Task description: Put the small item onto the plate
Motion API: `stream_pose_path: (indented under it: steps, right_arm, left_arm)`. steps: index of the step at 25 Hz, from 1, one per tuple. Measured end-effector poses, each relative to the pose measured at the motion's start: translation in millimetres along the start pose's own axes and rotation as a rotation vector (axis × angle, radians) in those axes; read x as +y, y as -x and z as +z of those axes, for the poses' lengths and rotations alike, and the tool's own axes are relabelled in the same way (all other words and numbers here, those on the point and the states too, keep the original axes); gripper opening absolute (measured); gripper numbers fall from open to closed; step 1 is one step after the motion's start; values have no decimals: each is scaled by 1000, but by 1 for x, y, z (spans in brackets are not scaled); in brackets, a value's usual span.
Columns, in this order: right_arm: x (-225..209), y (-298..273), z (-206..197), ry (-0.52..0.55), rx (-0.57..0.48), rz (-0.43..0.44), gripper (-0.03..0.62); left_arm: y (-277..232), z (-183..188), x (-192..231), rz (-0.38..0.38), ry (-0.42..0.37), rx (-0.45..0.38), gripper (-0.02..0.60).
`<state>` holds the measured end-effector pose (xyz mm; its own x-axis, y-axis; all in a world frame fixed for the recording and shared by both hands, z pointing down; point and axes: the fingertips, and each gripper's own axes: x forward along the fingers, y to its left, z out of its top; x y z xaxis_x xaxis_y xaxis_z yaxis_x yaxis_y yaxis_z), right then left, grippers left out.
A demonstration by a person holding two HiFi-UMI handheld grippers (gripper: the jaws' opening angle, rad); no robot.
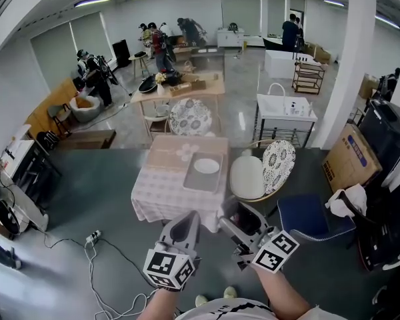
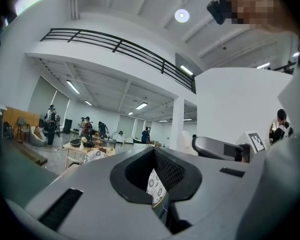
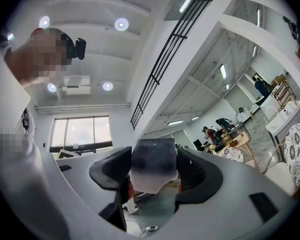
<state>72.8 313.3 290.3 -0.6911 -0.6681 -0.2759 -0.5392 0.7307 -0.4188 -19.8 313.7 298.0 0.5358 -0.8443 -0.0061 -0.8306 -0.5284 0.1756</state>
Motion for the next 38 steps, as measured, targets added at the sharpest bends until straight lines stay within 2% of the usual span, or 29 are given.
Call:
stream_pose_path:
  steps: [10,20,29,38]
  right_arm:
    - [-36,18,16,8,11,2,288]
    - [-66,7,20,1,17,-11,288]
    - [-105,-45,16,12,33,-40,288]
    - [-147,-125,4,1,28,-89,288]
  left_arm:
    - [-28,-12,-26,23,-1,3,5]
    - [-62,-18,-17,18,0,25,5]
    - [-113,-16,30,-10,11,30,5]
    - [-167,-9,104,-69,-10,50,5]
